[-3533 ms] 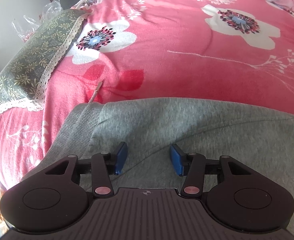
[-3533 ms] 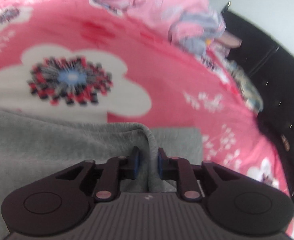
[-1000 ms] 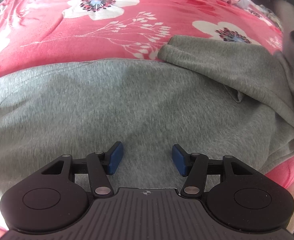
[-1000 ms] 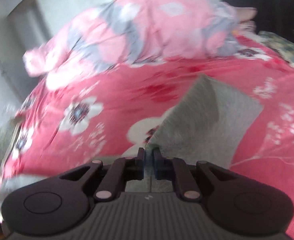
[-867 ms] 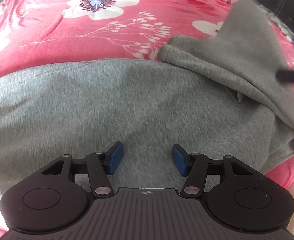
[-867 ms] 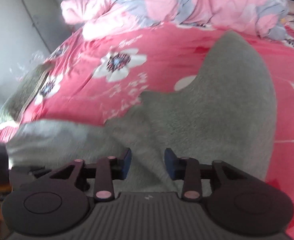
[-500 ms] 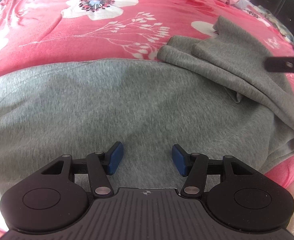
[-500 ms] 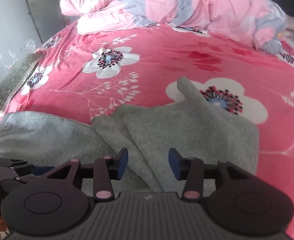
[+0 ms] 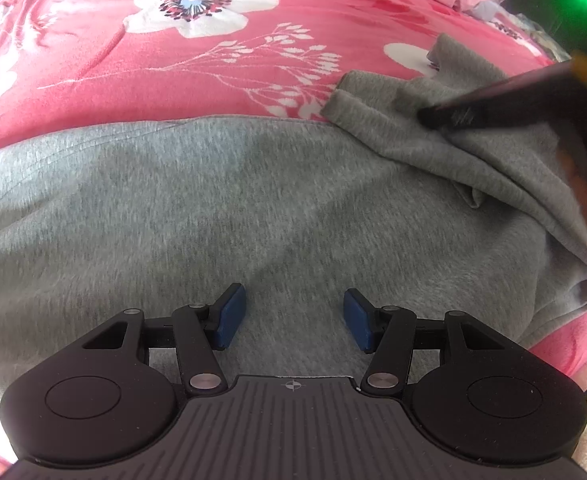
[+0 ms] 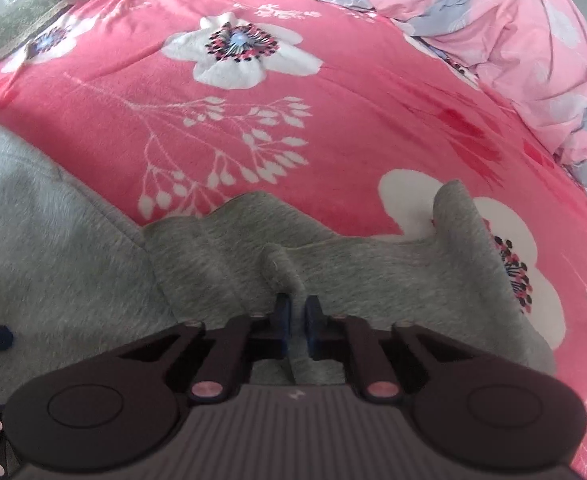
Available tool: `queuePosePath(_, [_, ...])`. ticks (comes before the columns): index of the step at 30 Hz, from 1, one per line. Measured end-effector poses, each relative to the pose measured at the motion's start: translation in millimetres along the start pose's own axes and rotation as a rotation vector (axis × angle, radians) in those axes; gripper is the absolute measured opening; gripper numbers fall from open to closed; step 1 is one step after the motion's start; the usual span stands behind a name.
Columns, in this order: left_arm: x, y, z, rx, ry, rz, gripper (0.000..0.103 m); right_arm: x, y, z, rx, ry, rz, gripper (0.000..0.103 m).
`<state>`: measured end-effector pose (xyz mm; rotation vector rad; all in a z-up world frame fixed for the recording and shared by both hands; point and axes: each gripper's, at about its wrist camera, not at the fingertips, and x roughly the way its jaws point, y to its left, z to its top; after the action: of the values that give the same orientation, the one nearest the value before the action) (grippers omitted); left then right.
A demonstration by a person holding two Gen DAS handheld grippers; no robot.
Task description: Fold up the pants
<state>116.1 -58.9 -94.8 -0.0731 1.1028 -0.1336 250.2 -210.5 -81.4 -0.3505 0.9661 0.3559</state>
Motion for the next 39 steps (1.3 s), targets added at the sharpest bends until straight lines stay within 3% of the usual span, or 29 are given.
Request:
queuePosePath(2, [0,-1,0,0.005,0.001,0.007,0.103,-34,-25,2,0.066,-0.100,-0.046,0.103])
queuePosePath(5, [0,-2,0,0.008,0.003,0.011,0.103,-115,-100,-11,0.280,-0.277,-0.114,0.103])
queuePosePath(8, [0,-1,0,0.007,0.003,0.008,0.103,-190,-185,-62,0.546,-0.413,-0.194,0.103])
queuePosePath(10, [0,-1,-1,0.008,0.000,0.009,0.103,-224,-230,-114,0.699,-0.448,-0.305,0.103])
queuePosePath(12, [0,-1,-1,0.012,-0.001,0.011,0.103,-240,-262,-176,0.855,-0.427,-0.364,0.103])
queuePosePath(15, [1,-2,0,0.013,0.004,0.017,0.103,-218,-290,-272,1.089,-0.298,-0.346,0.103])
queuePosePath(19, [2,-4,1,0.020,0.011,0.032,0.103,-166,-284,-347,1.245,-0.141,-0.327,0.103])
queuePosePath(24, [3,-5,2,0.029,0.015,0.039,0.103,-164,-282,-357,1.260,-0.184,-0.325,0.103])
queuePosePath(27, [3,-5,2,0.027,0.013,0.037,0.103,-168,-300,-367,1.310,-0.135,-0.414,0.103])
queuePosePath(29, [4,-5,2,0.028,0.012,0.038,0.103,-179,-302,-357,1.227,-0.126,-0.539,0.103])
queuePosePath(30, [4,-6,2,0.031,0.013,0.039,0.103,-182,-306,-348,1.187,-0.147,-0.537,0.103])
queuePosePath(35, [5,-6,4,0.032,0.024,0.039,0.103,-153,-328,-276,0.992,-0.210,-0.322,0.103])
queuePosePath(39, [5,-7,5,0.036,0.025,0.042,0.103,-93,-356,-232,0.849,-0.138,-0.250,0.103])
